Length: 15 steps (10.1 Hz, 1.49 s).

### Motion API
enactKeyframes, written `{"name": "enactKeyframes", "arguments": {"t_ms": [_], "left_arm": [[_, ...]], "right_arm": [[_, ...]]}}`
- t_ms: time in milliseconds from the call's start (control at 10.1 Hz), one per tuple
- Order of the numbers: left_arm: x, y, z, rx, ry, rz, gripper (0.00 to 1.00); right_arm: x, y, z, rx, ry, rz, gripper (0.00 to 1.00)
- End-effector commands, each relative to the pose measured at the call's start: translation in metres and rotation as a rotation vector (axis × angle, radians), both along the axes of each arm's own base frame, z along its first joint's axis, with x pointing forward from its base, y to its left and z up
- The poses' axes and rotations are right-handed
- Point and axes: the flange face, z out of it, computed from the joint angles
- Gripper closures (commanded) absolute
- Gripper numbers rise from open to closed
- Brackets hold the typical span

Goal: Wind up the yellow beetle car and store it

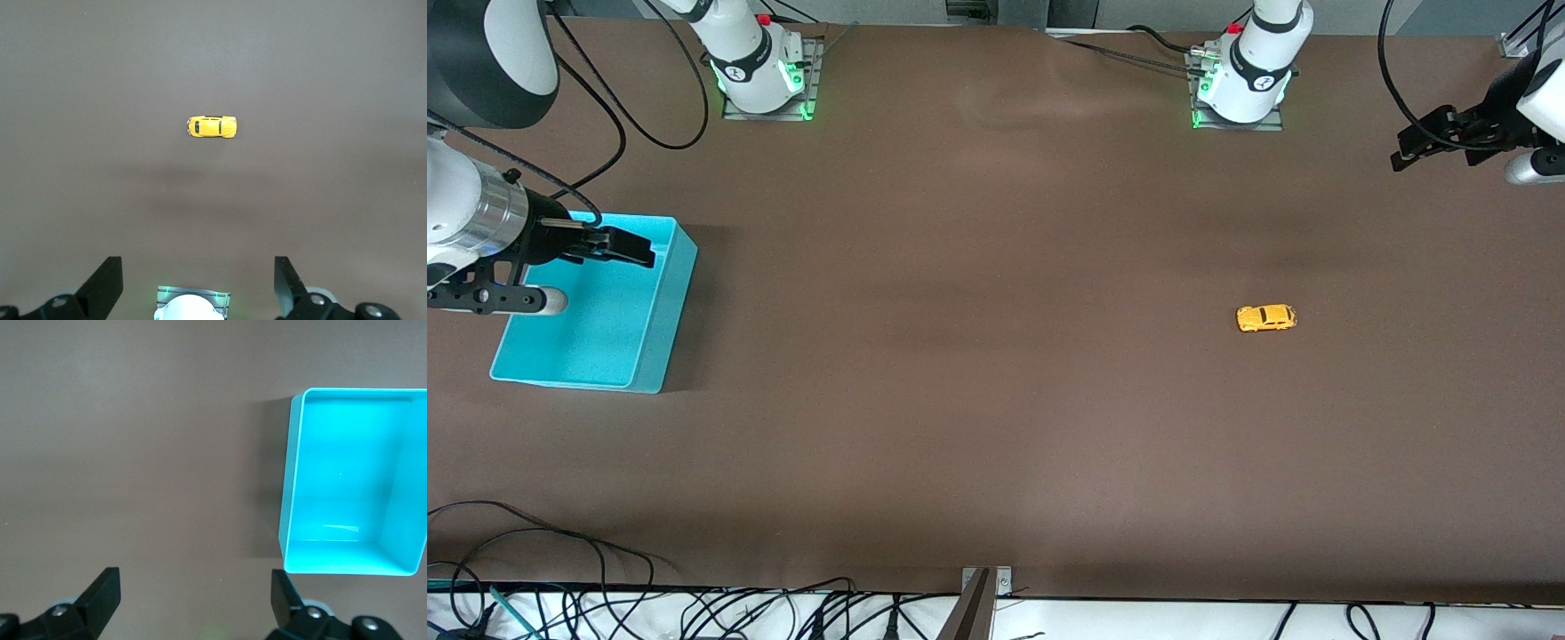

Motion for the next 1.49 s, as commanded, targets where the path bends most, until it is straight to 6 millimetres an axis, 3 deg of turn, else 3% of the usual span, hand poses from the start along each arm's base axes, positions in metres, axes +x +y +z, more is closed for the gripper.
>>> {"name": "enactKeyframes", "arguments": {"t_ms": [0, 498, 796, 995, 1194, 1393], "left_arm": [[0.003, -0.015, 0.007, 0.007, 0.003, -0.021, 0.0], [0.008, -0.012, 0.0, 0.024, 0.014, -0.027, 0.0], [0.032, -0.006, -0.035, 0.007, 0.014, -0.02, 0.0], [0.042, -0.018, -0.043, 0.014, -0.036, -0.043, 0.0], [0.042, -0.017, -0.056, 0.014, -0.018, -0.04, 0.0], [0.036, -0.015, -0.086, 0.015, 0.046, -0.036, 0.0]], "right_arm": [[0.0, -0.001, 0.003, 0.003, -0.007, -0.012, 0.0], [0.0, -0.001, 0.002, 0.003, -0.007, -0.01, 0.0], [0.0, -0.001, 0.003, 0.002, -0.005, -0.01, 0.0], [0.0, -0.001, 0.002, 0.002, -0.004, -0.009, 0.0], [0.0, -0.002, 0.001, 0.002, -0.004, -0.01, 0.0], [0.0, -0.002, 0.001, 0.003, -0.002, -0.01, 0.0]]}}
